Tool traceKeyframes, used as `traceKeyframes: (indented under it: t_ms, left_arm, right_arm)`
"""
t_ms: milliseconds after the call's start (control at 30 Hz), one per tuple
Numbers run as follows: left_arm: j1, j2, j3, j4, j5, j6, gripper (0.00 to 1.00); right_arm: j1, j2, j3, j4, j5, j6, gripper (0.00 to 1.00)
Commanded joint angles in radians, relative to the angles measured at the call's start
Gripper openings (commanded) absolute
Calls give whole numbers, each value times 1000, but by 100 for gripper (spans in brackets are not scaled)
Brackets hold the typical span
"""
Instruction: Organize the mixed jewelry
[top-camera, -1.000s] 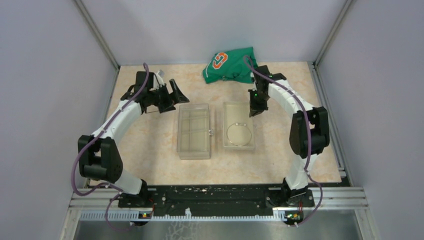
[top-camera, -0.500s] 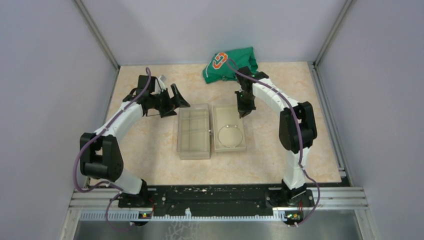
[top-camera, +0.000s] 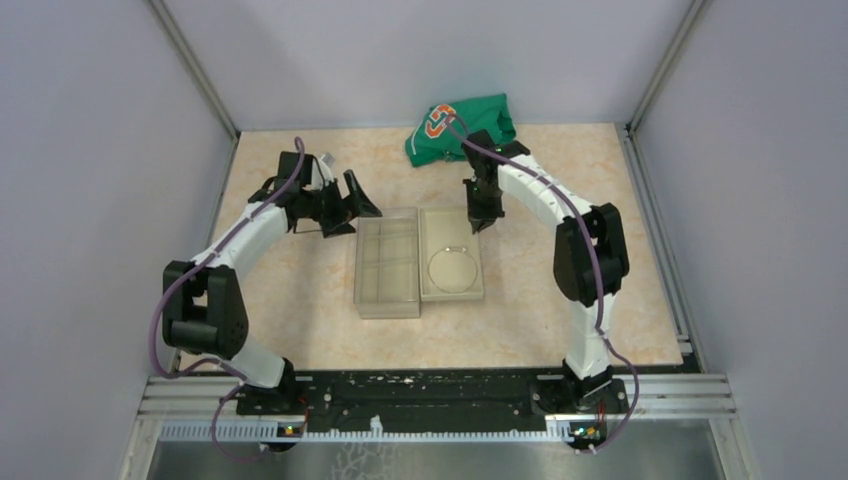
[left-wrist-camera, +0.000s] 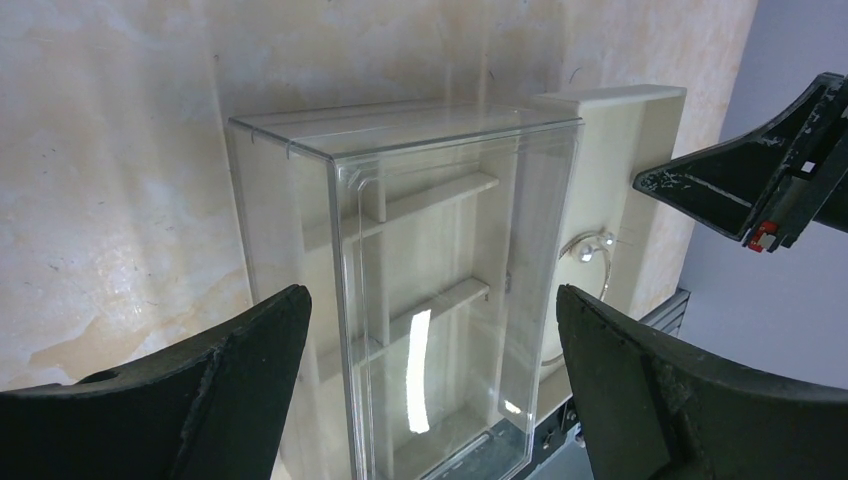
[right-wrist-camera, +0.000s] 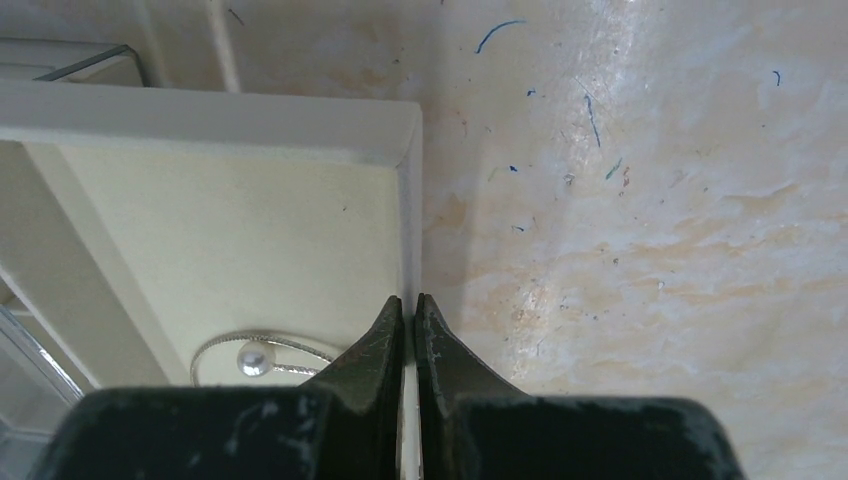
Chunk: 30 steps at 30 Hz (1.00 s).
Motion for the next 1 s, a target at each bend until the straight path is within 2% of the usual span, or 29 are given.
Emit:
traceKeyframes:
  t_ms: [0,833,967]
  left_arm:
    - [5,13,-13,28,27,1,98]
    - [5,37,-9,43,49,-5,99]
    - [5,39,-10,37,42,-4,98]
  right_arm:
    - [18,3,59,1,-5,18,0]
    - [57,15,74,-1,10,38,0]
    - [57,17,115,-17,-41,34,0]
